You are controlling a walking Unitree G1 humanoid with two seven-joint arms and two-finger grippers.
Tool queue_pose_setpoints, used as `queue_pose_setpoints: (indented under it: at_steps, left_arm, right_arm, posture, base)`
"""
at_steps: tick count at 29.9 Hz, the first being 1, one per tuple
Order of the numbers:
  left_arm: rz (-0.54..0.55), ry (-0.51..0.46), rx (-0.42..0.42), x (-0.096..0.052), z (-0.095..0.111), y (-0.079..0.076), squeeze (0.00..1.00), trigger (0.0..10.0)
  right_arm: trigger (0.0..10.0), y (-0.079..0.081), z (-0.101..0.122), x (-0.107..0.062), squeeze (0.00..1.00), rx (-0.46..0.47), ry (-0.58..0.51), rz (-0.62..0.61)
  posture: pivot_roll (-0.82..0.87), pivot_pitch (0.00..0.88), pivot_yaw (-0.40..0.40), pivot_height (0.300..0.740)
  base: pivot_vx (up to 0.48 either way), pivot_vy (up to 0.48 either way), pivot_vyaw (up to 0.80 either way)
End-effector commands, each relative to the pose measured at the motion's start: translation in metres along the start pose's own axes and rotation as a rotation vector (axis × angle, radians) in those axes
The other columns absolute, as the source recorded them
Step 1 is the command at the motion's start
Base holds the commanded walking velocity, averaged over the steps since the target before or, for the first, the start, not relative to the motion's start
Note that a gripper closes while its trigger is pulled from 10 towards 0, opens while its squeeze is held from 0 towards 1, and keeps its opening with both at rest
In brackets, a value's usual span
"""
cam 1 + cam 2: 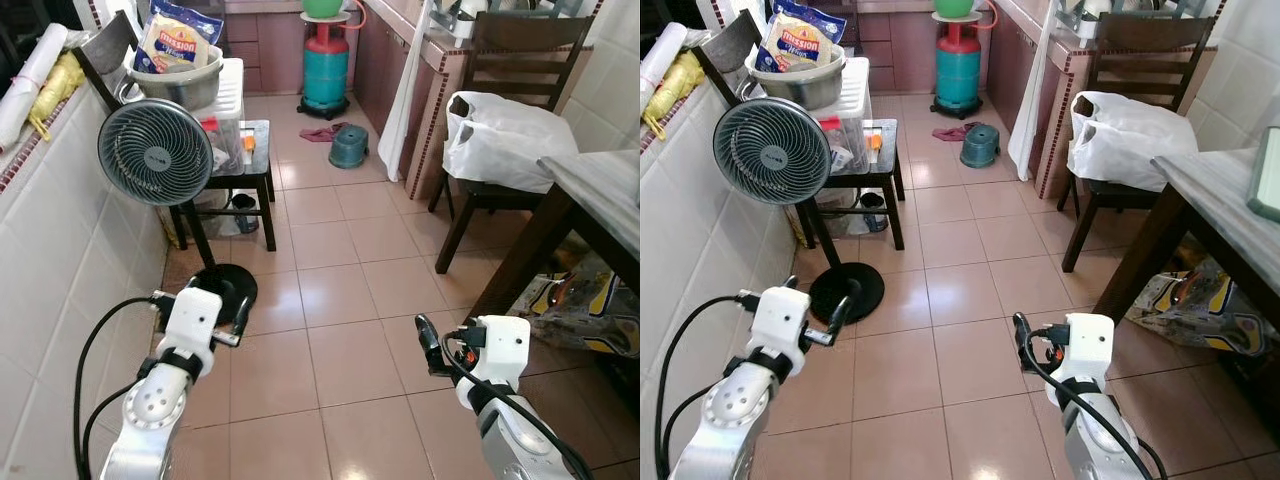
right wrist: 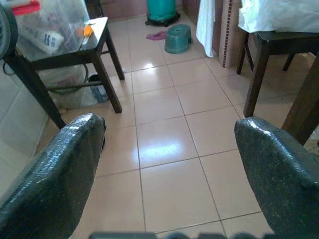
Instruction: Setting the table
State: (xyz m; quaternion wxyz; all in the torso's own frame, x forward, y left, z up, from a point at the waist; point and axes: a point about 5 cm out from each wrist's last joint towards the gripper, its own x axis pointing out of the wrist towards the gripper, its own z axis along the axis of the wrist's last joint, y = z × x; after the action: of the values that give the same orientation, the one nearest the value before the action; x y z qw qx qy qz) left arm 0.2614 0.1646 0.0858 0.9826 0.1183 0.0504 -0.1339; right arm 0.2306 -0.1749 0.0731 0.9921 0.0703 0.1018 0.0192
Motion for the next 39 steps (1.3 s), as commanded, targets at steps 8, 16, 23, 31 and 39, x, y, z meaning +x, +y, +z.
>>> queue_pose_setpoints:
  at_steps: [8,16,23,31,39]
  left_arm:
    - [-0.05,0.048,0.0,0.007,-0.012,-0.018,0.0,10.0]
    - [-0.079,0.049,0.032,0.005,-0.011,-0.018,0.0,10.0]
    - [0.021,0.053,-0.012,0.004,-0.012,-0.008,0.0,10.0]
    - [-0.056,0.016,0.071,0.006,-0.008,-0.026,0.0,10.0]
    - [-0.007,0.016,0.06,0.014,-0.003,-0.017,0.0,10.0]
  right_arm:
    - [10.0,-0.006,-0.003,-0.018,0.0,0.002,-0.014,-0.06]
    - [10.0,0.003,-0.004,-0.024,0.0,-0.025,0.023,-0.025]
    - [10.0,0.001,0.001,-0.005,0.0,-0.032,0.008,0.004]
    - [10.0,0.0,0.019,0.012,0.0,-0.013,-0.049,-0.03]
    - [10.0,0.001,0.014,0.006,0.0,-0.022,-0.035,-0.021]
  posture:
    - [-0.07,0.0,0.047,0.74]
    - [-0.06,0.007,0.025,0.74]
    - [-0.02,0.0,0.033,0.74]
    - [-0.02,0.0,0.009,0.74]
    - [-0.01,0.0,0.023,0.74]
  base:
    - [0.0,0.0,-0.33]
    - [0.0,0.0,-0.58]
    - [0.0,0.0,-0.75]
    - [0.0,0.0,-0.75]
    - [0.0,0.0,-0.75]
